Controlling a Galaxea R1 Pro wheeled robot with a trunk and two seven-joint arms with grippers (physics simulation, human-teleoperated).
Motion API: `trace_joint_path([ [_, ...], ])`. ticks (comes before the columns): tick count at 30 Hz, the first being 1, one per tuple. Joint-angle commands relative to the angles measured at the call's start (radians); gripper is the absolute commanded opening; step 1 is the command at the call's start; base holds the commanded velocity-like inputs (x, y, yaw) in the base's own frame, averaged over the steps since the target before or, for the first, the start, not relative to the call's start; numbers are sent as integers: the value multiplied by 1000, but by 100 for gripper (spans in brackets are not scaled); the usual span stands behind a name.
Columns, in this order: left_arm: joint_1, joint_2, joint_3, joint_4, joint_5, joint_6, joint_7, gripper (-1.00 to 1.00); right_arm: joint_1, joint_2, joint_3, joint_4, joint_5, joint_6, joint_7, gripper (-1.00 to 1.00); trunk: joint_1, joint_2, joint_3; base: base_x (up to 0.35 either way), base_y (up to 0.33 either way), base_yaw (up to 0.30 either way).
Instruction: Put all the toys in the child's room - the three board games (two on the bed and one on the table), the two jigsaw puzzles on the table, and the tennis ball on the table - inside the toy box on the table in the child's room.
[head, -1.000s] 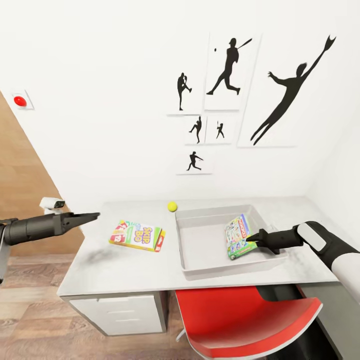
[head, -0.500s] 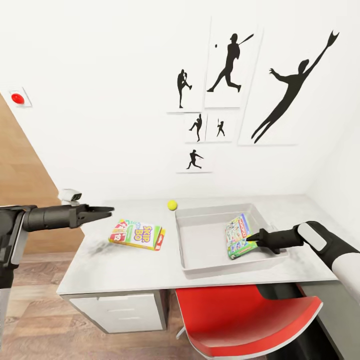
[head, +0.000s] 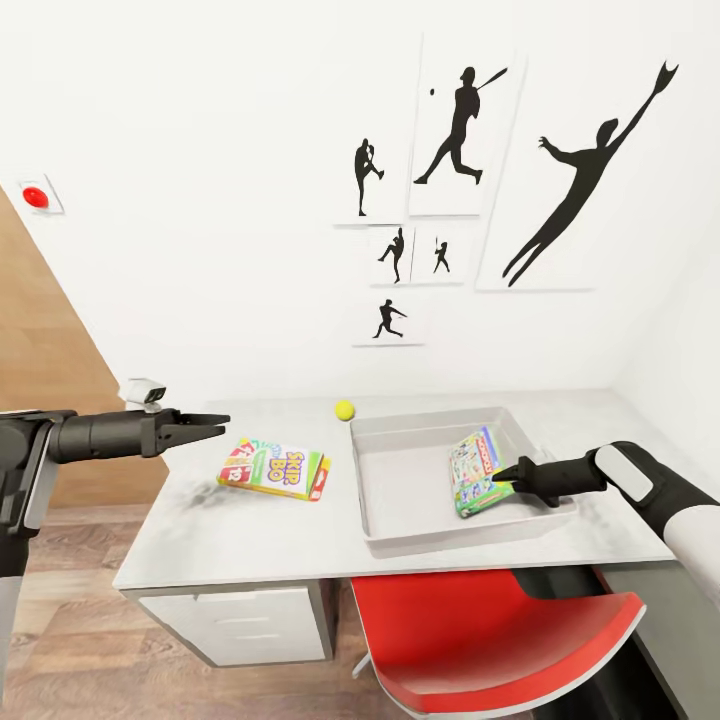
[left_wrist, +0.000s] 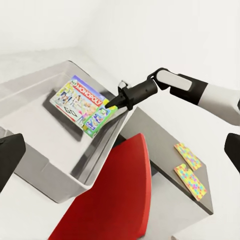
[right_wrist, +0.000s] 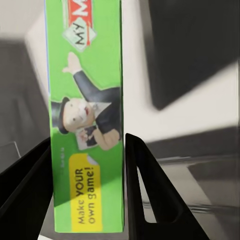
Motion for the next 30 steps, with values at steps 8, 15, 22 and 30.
trace_joint_path([
  [8, -1, 0, -2, 1, -2, 11, -4, 100, -7, -2, 5, 0, 5, 0, 10, -100, 1, -2, -2, 0, 0, 0],
  [15, -1, 1, -4, 1, -2, 11, -4, 100, -22, 5, 4, 1, 5, 0, 10, -100, 1, -2, -8, 0, 0, 0],
  [22, -1, 2, -2, 1, -2, 11, -4, 100, -23, 5, 5, 3, 5, 0, 10, -100, 1, -2, -16, 0, 0, 0],
  [30, -1, 2, -4, 1, -2, 10, -4, 100, -24, 5, 8, 5, 5, 0, 9, -100, 1, -2, -25, 0, 0, 0],
])
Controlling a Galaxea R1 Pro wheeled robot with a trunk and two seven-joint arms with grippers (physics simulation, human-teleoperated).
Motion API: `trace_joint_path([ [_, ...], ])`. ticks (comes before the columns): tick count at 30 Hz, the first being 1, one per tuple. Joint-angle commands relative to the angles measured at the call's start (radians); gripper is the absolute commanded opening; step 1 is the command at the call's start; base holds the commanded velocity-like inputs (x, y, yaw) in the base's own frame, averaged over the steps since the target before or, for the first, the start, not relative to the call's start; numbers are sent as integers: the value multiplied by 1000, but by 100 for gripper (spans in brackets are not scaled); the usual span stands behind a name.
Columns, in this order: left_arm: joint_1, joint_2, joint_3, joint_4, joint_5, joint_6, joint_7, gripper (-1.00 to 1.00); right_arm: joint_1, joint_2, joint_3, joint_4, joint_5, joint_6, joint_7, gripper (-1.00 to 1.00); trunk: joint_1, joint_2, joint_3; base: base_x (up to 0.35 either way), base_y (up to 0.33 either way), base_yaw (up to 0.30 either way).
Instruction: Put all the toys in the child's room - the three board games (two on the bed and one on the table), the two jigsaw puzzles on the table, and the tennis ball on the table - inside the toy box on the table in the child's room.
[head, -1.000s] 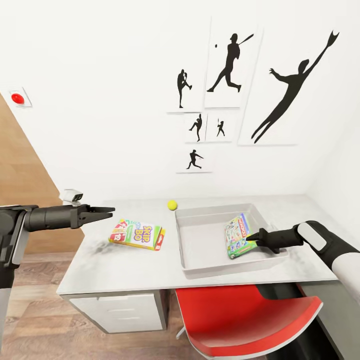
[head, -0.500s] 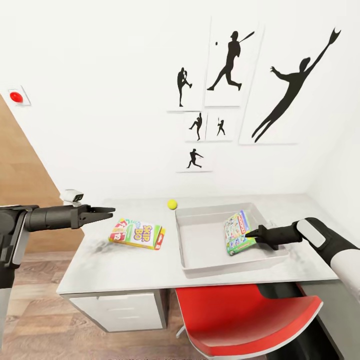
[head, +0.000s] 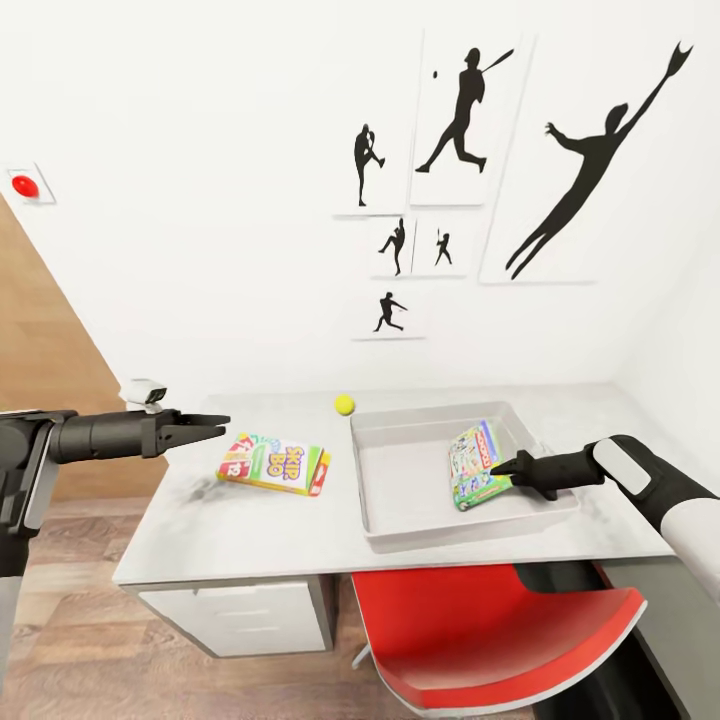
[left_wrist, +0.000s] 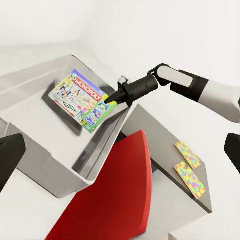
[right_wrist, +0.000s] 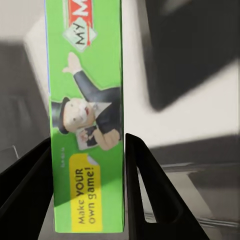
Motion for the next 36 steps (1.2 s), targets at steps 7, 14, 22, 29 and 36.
trace_joint_path([
  [7, -1, 0, -1, 0, -1, 11, -4, 100, -1, -1, 6, 4, 4, 0, 11, -100, 1, -2, -10, 0, 0, 0],
  [14, -1, 0, -1, 0, -1, 11, -4, 100, -1, -1, 8, 2, 4, 0, 11, -100, 1, -2, -16, 0, 0, 0],
  [22, -1, 0, -2, 0, -1, 10, -4, 100, -1, 2, 9, 2, 5, 0, 11, -100, 1, -2, -17, 0, 0, 0],
  [29, -1, 0, -3, 0, -1, 10, -4, 100, -1, 9, 9, 3, 6, 0, 10, -100, 1, -2, -17, 0, 0, 0],
  [36, 1, 0, -4, 0, -1, 10, -4, 100, -1, 9, 9, 4, 6, 0, 10, 100, 1, -2, -17, 0, 0, 0],
])
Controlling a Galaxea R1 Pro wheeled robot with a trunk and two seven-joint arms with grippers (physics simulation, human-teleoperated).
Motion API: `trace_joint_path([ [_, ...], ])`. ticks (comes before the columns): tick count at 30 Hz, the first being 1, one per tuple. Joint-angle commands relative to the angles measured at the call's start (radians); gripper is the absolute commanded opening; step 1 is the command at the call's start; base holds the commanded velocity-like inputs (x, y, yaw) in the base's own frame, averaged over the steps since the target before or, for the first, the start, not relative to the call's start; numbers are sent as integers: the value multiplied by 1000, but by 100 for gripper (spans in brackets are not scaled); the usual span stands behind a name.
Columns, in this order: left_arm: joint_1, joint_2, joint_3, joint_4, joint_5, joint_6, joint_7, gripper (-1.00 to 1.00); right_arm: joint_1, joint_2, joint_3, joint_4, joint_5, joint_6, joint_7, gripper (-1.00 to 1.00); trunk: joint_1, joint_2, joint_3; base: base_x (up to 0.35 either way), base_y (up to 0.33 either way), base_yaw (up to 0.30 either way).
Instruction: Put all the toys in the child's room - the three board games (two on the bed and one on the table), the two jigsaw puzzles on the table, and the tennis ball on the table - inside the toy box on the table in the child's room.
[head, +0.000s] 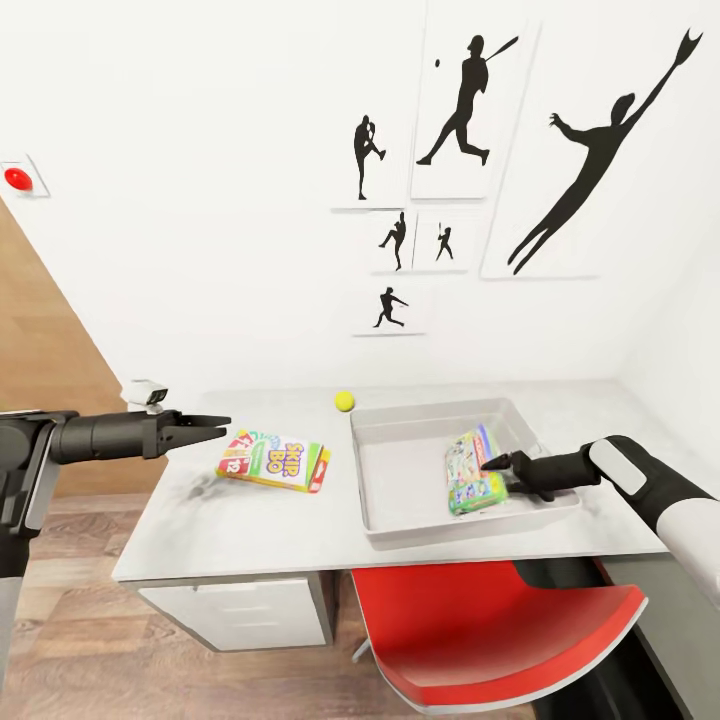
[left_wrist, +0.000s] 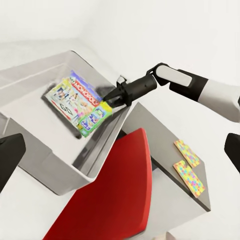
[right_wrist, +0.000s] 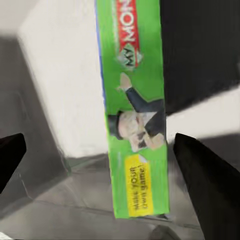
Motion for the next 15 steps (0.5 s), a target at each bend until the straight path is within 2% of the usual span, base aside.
trace_joint_path([
  [1, -1, 0, 0, 0, -1, 10, -4, 100, -1, -1, 5, 0, 7, 0, 10, 100, 1, -2, -2, 0, 0, 0],
  [15, -1, 0, -1, 0, -1, 11, -4, 100, -7, -4, 7, -1, 7, 0, 10, 100, 1, -2, -2, 0, 0, 0],
])
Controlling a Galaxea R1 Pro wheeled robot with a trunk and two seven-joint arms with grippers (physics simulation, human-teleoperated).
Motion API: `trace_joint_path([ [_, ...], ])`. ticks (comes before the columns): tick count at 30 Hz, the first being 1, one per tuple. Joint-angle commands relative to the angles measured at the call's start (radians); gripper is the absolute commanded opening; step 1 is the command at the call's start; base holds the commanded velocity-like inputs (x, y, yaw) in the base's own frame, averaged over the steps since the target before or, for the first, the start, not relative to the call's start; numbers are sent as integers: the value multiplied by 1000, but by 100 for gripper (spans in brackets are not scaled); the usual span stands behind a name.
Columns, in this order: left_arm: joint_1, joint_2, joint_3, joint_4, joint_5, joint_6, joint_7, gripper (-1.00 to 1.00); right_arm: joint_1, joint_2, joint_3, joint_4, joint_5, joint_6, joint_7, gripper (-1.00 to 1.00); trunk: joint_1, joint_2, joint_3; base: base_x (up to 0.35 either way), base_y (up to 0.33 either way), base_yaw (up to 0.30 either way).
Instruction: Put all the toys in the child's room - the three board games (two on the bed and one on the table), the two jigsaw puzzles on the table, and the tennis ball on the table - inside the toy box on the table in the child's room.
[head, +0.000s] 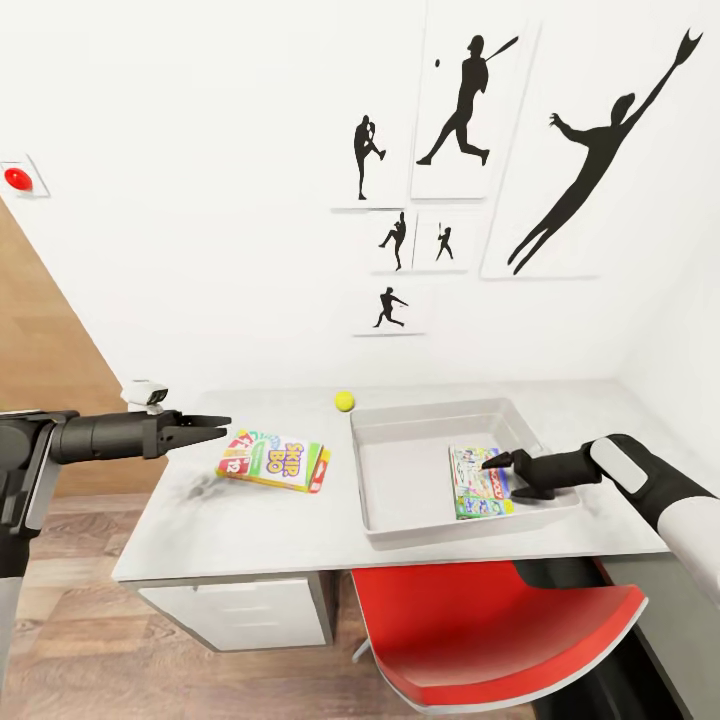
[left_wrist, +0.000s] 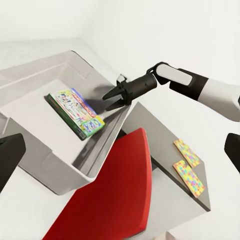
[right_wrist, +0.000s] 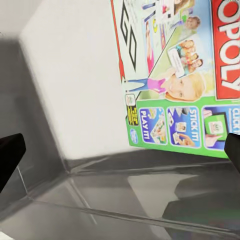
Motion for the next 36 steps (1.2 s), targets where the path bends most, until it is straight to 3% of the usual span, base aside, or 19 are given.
trace_joint_path([
  [1, -1, 0, 0, 0, -1, 10, -4, 100, -2, -1, 5, 0, 7, 0, 10, 100, 1, -2, -2, 0, 0, 0],
  [11, -1, 1, 1, 1, -1, 10, -4, 100, -1, -5, 3, -8, 3, 0, 10, 100, 1, -2, -1, 0, 0, 0],
  [25, -1, 3, 1, 1, -2, 9, -4, 100, 0, -14, -6, -17, -5, 0, 14, 100, 1, -2, 19, 0, 0, 0],
  [36, -1, 4, 1, 1, -2, 8, -4, 100, 2, -20, -8, -97, -9, 0, 20, 100, 1, -2, 37, 0, 0, 0],
])
